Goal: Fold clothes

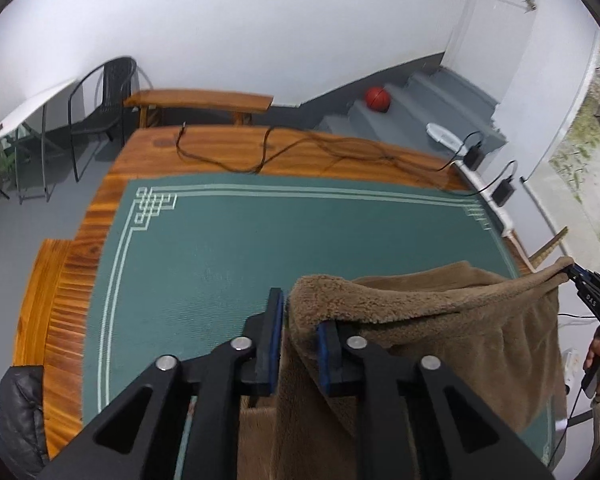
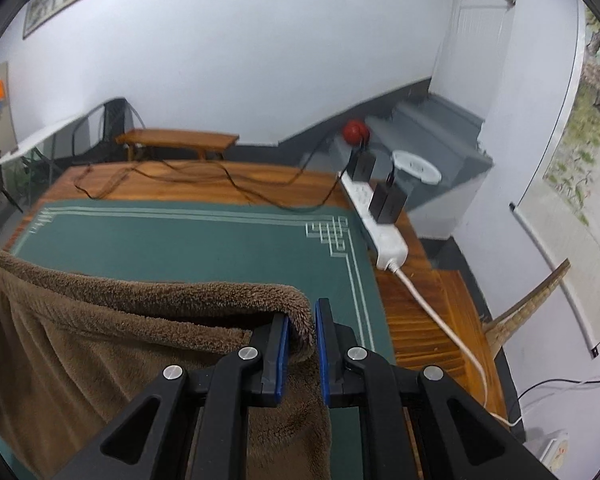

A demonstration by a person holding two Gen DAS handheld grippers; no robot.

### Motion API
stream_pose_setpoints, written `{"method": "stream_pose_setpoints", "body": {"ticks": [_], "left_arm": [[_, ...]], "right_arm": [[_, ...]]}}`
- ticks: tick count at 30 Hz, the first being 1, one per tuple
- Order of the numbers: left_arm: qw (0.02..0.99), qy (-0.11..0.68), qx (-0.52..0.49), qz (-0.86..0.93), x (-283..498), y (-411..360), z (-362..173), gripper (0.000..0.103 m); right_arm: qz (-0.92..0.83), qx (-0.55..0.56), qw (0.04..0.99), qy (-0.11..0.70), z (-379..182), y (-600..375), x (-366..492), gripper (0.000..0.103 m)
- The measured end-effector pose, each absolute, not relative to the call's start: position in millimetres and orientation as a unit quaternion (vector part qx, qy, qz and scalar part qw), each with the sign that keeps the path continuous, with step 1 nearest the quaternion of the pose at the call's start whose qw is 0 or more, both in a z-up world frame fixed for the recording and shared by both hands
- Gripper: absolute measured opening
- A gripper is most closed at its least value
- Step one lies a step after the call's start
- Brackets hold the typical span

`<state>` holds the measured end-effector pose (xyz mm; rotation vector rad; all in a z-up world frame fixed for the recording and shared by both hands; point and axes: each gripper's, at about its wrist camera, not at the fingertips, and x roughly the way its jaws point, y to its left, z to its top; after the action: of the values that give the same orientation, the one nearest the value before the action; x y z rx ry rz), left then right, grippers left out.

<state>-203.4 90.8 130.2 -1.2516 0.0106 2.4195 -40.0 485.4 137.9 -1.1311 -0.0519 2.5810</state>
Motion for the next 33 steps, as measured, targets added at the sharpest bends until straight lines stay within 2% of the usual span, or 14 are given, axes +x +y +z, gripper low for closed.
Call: {"method": "stream_pose_setpoints", "body": {"ticks": [12,14,16,18,20,21,23,24,25,29,33], "left_arm": [[0.172,0.026,-0.536,0.826,-246,116,48,0.034],[0.163,0.041,-0.544,0.822,-247,120,40,0.041],[0.153,0.054,-0.546,0.822,-247,121,37,0.065],[0.143,0.065,-0.548,0.821,-248,121,34,0.081],[0.142,0.053,-0.556,0.818,-249,113,35,0.083],[0.147,0.039,-0.564,0.811,-249,108,35,0.083],[0.155,0.019,-0.574,0.804,-248,99,36,0.083],[0.161,0.019,-0.573,0.804,-244,97,39,0.083],[0.166,0.020,-0.571,0.804,-240,95,42,0.083],[0.176,0.026,-0.561,0.808,-221,90,55,0.083],[0.180,0.013,-0.555,0.812,-216,90,67,0.083]], "right_arm": [[0.864,-0.472,0.175,-0.006,59,491,-89,0.013],[0.859,-0.481,0.176,-0.006,51,490,-93,0.013],[0.854,-0.489,0.175,-0.009,48,489,-94,0.016],[0.852,-0.494,0.171,-0.013,48,489,-93,0.016],[0.852,-0.497,0.166,-0.010,50,491,-92,0.019],[0.852,-0.496,0.165,-0.009,53,492,-90,0.026],[0.855,-0.491,0.167,-0.006,58,493,-83,0.052],[0.859,-0.482,0.170,-0.003,63,491,-77,0.075],[0.864,-0.474,0.173,-0.001,67,490,-71,0.081],[0.877,-0.448,0.174,0.004,84,481,-51,0.081],[0.888,-0.441,0.126,0.019,90,462,-46,0.081]]}}
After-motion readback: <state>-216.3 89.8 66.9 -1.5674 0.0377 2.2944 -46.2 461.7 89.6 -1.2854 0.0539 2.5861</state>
